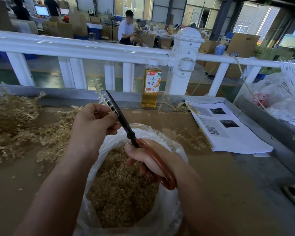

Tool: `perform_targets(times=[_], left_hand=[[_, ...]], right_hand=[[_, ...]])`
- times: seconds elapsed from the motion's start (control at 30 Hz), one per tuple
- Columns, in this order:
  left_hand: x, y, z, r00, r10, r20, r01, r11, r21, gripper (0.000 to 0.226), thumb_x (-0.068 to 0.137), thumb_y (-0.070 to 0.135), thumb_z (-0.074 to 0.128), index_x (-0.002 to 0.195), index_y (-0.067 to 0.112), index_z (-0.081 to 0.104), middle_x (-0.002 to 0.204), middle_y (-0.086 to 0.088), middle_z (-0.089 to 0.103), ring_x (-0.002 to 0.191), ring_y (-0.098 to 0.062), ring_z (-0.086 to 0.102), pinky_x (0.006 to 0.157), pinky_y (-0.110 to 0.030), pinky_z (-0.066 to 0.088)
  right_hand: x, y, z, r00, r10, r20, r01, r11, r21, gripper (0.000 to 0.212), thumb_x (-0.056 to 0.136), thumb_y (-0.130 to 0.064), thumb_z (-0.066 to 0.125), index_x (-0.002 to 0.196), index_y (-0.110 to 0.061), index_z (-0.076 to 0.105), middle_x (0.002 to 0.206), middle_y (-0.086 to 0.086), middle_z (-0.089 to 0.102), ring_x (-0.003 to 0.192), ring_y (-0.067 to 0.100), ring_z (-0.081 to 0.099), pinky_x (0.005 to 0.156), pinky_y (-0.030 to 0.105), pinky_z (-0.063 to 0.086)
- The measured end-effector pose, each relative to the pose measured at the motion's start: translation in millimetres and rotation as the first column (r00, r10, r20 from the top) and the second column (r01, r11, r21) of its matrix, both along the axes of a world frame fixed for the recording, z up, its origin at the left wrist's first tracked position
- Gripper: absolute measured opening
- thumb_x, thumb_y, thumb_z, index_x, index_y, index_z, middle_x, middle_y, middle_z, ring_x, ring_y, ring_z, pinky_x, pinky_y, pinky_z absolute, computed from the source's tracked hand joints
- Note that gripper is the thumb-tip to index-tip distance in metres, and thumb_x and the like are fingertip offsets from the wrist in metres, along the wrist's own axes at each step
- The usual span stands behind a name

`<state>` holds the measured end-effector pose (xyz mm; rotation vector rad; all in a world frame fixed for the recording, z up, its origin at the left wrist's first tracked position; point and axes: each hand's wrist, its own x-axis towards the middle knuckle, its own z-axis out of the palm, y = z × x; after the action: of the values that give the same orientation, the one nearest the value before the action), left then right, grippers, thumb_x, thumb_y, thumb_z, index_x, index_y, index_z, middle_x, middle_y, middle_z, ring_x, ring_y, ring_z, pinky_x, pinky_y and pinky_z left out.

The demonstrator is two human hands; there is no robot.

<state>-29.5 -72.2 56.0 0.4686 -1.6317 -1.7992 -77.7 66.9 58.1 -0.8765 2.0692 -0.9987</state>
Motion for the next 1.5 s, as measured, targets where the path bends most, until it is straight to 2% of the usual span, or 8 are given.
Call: perform_targets(times=[0.07,0.27,0.63,0.7,0.87,0.97,1.1,1.5], left_hand=[[0.1,-1.5,0.1,1.000,-0.017,0.005,0.017,1.000,0.002,0.022,0.086,-0.008,0.053,0.080,0.012,0.047,0.076,-0.014,0.060,0.045,-0.005,0.057,0.045,-0.016,0.047],[1.3,-3.1,1.6,0.998,-0.059,-0.026,0.061,0.997,0.055,0.022,0.088,-0.008,0.049,0.081,0.013,0.045,0.073,-0.009,0.057,0.044,-0.003,0.055,0.044,-0.016,0.045],[1.1,-5.5,-1.4,0.999,-0.053,-0.003,0.053,0.998,0.026,0.020,0.089,-0.005,0.050,0.082,0.014,0.046,0.073,-0.008,0.055,0.046,-0.004,0.052,0.045,-0.017,0.045],[1.3,-6.1,-1.7,0.999,-0.054,-0.006,0.054,0.998,0.029,0.020,0.089,-0.005,0.050,0.082,0.014,0.046,0.072,-0.007,0.055,0.046,-0.005,0.052,0.045,-0.017,0.045],[1.8,-8.2,-0.9,0.998,-0.067,-0.001,0.067,0.997,0.025,0.021,0.089,-0.006,0.049,0.081,0.014,0.046,0.072,-0.007,0.055,0.046,-0.005,0.054,0.044,-0.017,0.045],[1.8,-8.5,0.3,0.997,-0.071,-0.018,0.072,0.997,0.041,0.020,0.088,-0.006,0.050,0.079,0.012,0.047,0.063,-0.005,0.061,0.045,-0.006,0.056,0.044,-0.017,0.046],[3.2,-8.0,1.1,0.995,-0.087,-0.056,0.090,0.994,0.062,0.019,0.090,-0.002,0.047,0.076,0.010,0.050,0.050,0.004,0.062,0.045,-0.008,0.057,0.044,-0.017,0.046],[2.7,-3.7,2.0,0.991,-0.131,-0.028,0.131,0.991,0.029,0.018,0.088,-0.004,0.049,0.075,0.008,0.049,0.046,0.002,0.059,0.039,-0.008,0.052,0.040,-0.016,0.041]], right_hand=[[-0.2,0.4,0.9,1.000,0.006,0.006,-0.006,1.000,-0.015,0.026,0.096,-0.047,0.038,0.078,-0.031,0.049,0.052,-0.013,0.058,0.037,-0.002,0.046,0.043,0.009,0.038],[-3.3,-2.7,-3.3,0.999,0.008,-0.035,-0.010,0.999,-0.049,0.028,0.094,-0.049,0.041,0.069,-0.035,0.040,0.057,-0.012,0.044,0.037,-0.008,0.045,0.054,0.014,0.030],[-5.1,-0.8,-6.9,0.999,0.029,-0.016,-0.030,0.998,-0.060,0.022,0.093,-0.051,0.041,0.100,-0.033,0.053,0.051,-0.018,0.046,0.038,-0.012,0.045,0.052,0.014,0.031],[-6.2,-0.9,-7.5,0.998,0.027,-0.055,-0.030,0.998,-0.054,0.034,0.093,-0.051,0.040,0.115,-0.028,0.053,0.059,-0.018,0.043,0.043,-0.011,0.047,0.048,0.008,0.034],[-9.1,-2.4,-10.8,0.998,0.027,-0.050,-0.030,0.998,-0.051,0.048,0.093,-0.050,0.041,0.124,-0.016,0.052,0.059,-0.017,0.039,0.036,-0.016,0.042,0.040,0.001,0.032],[-9.0,-1.3,-8.5,0.999,0.034,-0.043,-0.036,0.998,-0.052,0.042,0.092,-0.050,0.040,0.115,-0.018,0.056,0.060,-0.017,0.040,0.036,-0.017,0.042,0.039,0.000,0.031],[-7.0,0.8,-5.6,0.999,0.039,-0.032,-0.042,0.997,-0.070,0.026,0.093,-0.049,0.041,0.077,-0.030,0.049,0.060,-0.016,0.040,0.036,-0.015,0.043,0.039,0.002,0.031],[-5.5,-1.1,-5.7,0.995,0.048,-0.082,-0.056,0.994,-0.093,0.032,0.094,-0.051,0.037,0.070,-0.030,0.043,0.062,-0.012,0.043,0.035,-0.015,0.043,0.055,0.015,0.029]])
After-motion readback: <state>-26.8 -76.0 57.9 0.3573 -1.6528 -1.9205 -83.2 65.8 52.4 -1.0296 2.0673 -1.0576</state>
